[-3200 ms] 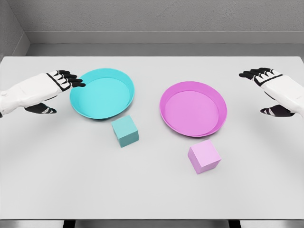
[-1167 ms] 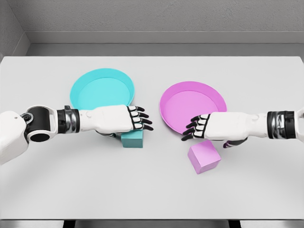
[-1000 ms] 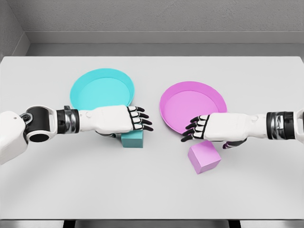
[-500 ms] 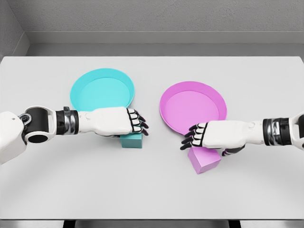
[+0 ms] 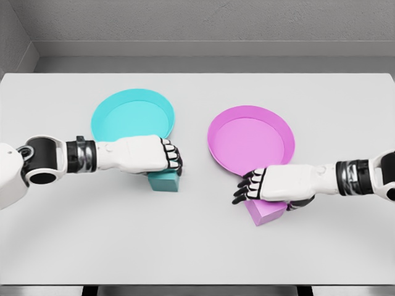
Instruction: Place the blocks in the corresponding plates according to their colors
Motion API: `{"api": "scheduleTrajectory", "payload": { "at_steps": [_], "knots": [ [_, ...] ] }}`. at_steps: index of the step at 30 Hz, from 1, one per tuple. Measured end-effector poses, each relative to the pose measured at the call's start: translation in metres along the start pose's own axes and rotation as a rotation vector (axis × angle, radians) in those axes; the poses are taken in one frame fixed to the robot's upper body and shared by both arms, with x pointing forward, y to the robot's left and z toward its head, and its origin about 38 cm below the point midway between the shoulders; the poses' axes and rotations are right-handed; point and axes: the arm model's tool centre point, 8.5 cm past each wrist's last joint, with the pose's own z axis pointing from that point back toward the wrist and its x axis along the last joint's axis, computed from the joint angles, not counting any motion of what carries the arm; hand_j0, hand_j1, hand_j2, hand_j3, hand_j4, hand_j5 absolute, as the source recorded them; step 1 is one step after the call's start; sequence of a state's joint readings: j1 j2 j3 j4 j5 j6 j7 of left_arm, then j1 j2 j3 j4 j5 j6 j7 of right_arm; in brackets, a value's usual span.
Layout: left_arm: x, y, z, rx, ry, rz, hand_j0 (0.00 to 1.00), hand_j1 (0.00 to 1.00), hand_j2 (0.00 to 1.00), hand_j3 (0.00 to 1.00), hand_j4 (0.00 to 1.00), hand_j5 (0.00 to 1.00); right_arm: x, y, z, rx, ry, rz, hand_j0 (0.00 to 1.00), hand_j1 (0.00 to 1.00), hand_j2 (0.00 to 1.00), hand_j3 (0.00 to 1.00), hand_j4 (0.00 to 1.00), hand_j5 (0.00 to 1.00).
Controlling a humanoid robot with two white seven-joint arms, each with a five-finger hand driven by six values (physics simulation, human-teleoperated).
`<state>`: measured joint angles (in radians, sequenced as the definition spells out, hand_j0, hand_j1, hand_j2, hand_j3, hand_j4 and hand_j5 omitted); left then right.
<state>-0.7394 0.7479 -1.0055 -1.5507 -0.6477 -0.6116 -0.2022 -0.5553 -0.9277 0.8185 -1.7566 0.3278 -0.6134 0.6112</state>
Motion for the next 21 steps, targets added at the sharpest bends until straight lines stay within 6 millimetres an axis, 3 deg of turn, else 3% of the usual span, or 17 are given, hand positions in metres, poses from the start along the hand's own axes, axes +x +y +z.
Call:
{"api": "scheduleTrajectory", "payload": {
  "at_steps": [2,4,6,7,15,21],
  "knots": [
    [-0.001,0.003,0.003,0.012,0.003,0.007,0.54,0.54,0.54,0.54,0.54,0.54,0.000,0.000,0.000,0.002,-0.001,0.001,0.95,0.95,0.95,0.95,0.95,0.95],
    [-0.001,0.006,0.006,0.022,0.004,0.014,0.53,0.53,0.53,0.53,0.53,0.53,0.000,-0.001,0.000,0.003,0.000,0.003,0.74,0.74,0.74,0.74,0.74,0.74],
    [-0.001,0.008,0.008,0.030,0.002,0.014,0.47,0.47,0.47,0.47,0.47,0.47,-0.001,-0.001,0.001,0.002,0.001,0.003,0.71,0.71,0.71,0.71,0.71,0.71],
    [0.000,0.009,0.009,0.035,0.002,0.016,0.47,0.47,0.47,0.47,0.47,0.47,-0.001,-0.001,0.001,0.002,0.001,0.003,0.63,0.63,0.63,0.63,0.63,0.63],
    [-0.013,0.031,0.019,0.103,0.038,0.014,0.47,0.47,0.47,0.47,0.47,0.47,-0.003,-0.008,0.003,-0.007,0.009,0.017,0.62,0.62,0.62,0.62,0.62,0.62],
    [-0.034,0.033,0.032,0.116,0.110,0.027,0.48,0.48,0.48,0.48,0.48,0.48,-0.004,-0.014,0.004,-0.018,0.011,0.026,0.62,0.62,0.62,0.62,0.62,0.62]
  ]
}}
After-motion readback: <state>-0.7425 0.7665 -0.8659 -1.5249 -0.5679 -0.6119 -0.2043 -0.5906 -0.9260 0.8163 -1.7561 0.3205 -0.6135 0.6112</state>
